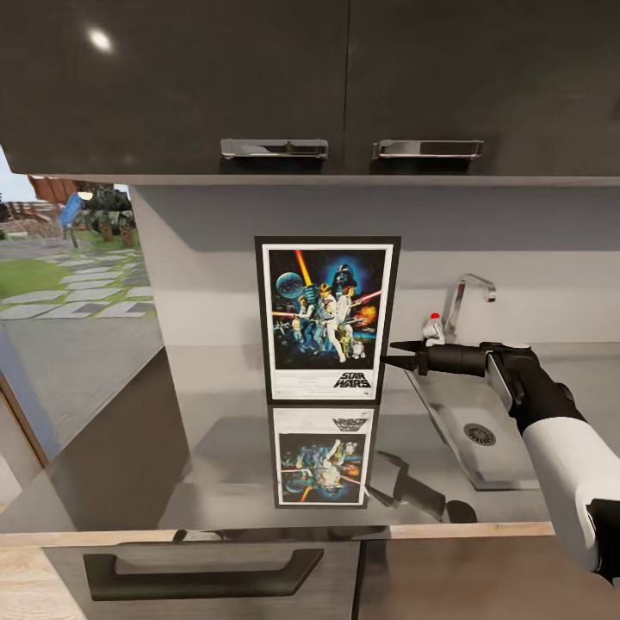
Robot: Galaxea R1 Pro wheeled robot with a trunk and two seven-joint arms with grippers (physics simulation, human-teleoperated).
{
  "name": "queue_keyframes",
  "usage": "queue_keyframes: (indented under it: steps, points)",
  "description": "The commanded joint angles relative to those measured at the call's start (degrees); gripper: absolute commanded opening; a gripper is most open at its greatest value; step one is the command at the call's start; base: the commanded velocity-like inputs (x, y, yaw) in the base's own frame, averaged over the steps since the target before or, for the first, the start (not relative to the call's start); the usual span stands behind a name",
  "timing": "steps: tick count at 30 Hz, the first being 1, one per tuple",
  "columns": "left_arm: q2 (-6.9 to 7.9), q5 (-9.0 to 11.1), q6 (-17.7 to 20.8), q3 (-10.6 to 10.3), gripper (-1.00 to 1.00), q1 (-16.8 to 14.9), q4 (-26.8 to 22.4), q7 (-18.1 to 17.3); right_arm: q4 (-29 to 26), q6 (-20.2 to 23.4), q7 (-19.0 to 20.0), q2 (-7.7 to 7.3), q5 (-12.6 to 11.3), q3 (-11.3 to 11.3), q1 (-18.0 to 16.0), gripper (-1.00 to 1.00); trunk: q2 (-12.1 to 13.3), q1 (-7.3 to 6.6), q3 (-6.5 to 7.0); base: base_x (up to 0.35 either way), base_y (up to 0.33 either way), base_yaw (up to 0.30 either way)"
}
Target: Pick up the poster from the kitchen countertop and hang it on one of the wall nails in the kitchen.
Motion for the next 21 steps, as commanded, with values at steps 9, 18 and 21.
queue_keyframes:
  steps: [9,18,21]
  points:
    - [-0.01,0.03,-0.13,0.12,1.0,0.0,-0.03,0.03,-0.02,0.59,1.33,0.01,0.03,-0.11,-0.03,1.0,-0.03,0.0,-0.06,0.003,0.0,0.0]
    - [-0.01,0.03,-0.19,0.15,1.0,0.0,-0.03,0.02,-0.02,0.59,1.45,-0.03,-0.05,-0.12,-0.03,1.0,-0.03,0.0,-0.06,0.177,0.0,0.0]
    - [-0.01,0.03,-0.2,0.15,1.0,0.0,-0.03,0.02,-0.02,0.59,1.46,-0.05,-0.05,-0.13,-0.03,1.0,-0.03,0.0,-0.06,0.073,0.0,0.0]
